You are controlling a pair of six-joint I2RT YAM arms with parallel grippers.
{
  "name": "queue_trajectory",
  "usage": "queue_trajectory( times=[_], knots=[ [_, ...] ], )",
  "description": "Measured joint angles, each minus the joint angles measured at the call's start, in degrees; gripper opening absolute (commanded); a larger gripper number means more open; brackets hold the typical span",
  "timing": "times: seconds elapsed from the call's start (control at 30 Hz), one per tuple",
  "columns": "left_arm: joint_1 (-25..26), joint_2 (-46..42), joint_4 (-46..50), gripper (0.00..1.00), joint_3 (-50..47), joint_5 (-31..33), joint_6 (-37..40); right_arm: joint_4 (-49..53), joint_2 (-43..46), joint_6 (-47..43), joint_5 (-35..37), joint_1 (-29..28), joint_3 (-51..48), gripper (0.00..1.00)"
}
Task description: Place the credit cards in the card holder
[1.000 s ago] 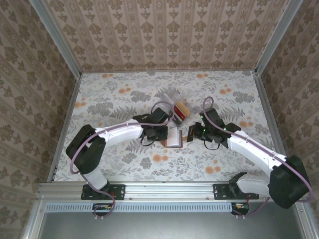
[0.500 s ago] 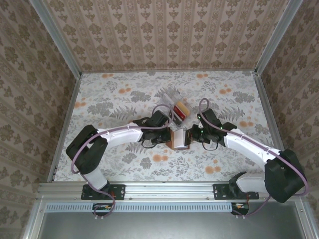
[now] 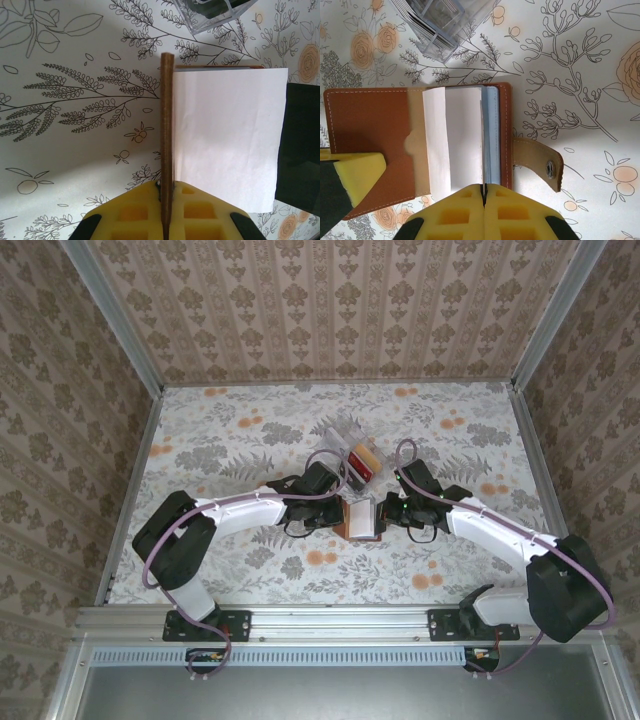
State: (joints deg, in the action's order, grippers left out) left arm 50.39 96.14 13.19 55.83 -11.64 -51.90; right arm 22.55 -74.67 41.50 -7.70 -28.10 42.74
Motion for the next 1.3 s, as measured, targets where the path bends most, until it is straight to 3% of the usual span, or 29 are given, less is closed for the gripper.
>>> queue_trajectory(
  times=[0.47,0.73,1.3],
  knots=[
    [-0.02,0.55,0.00,0.00,0.00,-0.79,0.02,-1.18,-3.19,-0.42,-0.94,0.00,0.02,0.00],
    [-0.02,0.57,0.02,0.00,0.00,-0.83,0.02,2.69,-0.96,-0.42,3.21,0.00,1.60,0.00],
    [-0.02,0.57,0.02,0.00,0.00,-0.85,0.02,-0.22,-3.23,0.63,1.44,0.00,1.88,0.00]
  ],
)
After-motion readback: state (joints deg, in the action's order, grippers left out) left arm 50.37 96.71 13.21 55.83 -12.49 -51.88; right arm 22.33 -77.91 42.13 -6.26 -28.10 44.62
